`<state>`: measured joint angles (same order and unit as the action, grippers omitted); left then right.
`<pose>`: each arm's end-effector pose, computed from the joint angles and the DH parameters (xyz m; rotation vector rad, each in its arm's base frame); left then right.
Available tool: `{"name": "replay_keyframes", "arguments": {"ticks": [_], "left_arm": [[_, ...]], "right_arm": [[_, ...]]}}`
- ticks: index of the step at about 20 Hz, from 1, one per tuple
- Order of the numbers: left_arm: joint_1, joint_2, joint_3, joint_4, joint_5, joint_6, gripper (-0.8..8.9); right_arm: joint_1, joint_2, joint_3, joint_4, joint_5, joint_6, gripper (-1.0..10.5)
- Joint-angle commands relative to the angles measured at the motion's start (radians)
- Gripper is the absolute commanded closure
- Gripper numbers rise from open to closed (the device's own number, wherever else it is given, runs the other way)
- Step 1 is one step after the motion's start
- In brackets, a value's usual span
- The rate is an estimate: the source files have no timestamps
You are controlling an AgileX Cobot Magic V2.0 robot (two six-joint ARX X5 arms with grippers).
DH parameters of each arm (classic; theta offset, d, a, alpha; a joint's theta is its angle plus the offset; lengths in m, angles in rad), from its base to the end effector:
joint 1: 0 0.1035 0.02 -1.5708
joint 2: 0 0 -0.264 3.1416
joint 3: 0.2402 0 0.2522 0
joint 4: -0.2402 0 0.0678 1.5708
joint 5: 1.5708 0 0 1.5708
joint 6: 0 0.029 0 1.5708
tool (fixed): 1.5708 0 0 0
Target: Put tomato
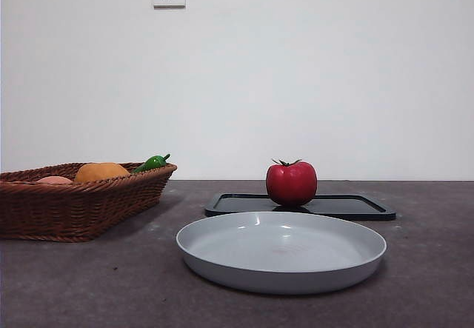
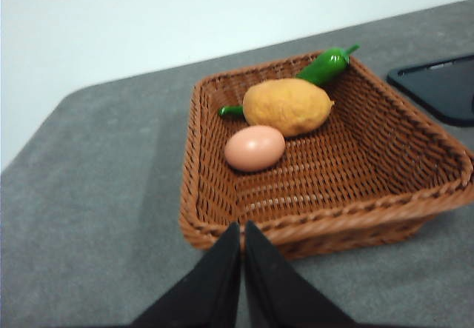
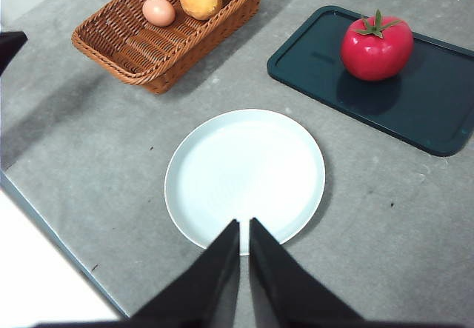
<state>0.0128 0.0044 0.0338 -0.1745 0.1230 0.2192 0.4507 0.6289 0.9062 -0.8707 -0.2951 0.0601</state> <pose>0.0947 -0.0023 0.1579 0.2088 0.1322 -0.1254 0.0908 0.0533 0.3301 0.0084 0.6266 0.7048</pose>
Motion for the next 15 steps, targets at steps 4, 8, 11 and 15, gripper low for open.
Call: {"name": "replay_keyframes", "arguments": {"ticks": [4,8,11,15], "left_arm": [[0.002,-0.002,-0.020,-0.012,-0.009,-0.029,8.06],[0.002,-0.001,-0.020,-0.013,-0.008,-0.029,8.06],[0.002,-0.001,-0.020,-0.013,-0.008,-0.029,8.06],[0.002,-0.002,-0.020,-0.013,-0.008,-0.029,8.06]], "right_arm": [[0.006,0.003,0.006,0.010,-0.003,0.011,9.4],[0.006,0.003,0.006,0.010,-0.003,0.011,9.4],[0.006,0.003,0.006,0.010,-0.003,0.011,9.4],[0.006,0.003,0.006,0.010,-0.003,0.011,9.4]]}}
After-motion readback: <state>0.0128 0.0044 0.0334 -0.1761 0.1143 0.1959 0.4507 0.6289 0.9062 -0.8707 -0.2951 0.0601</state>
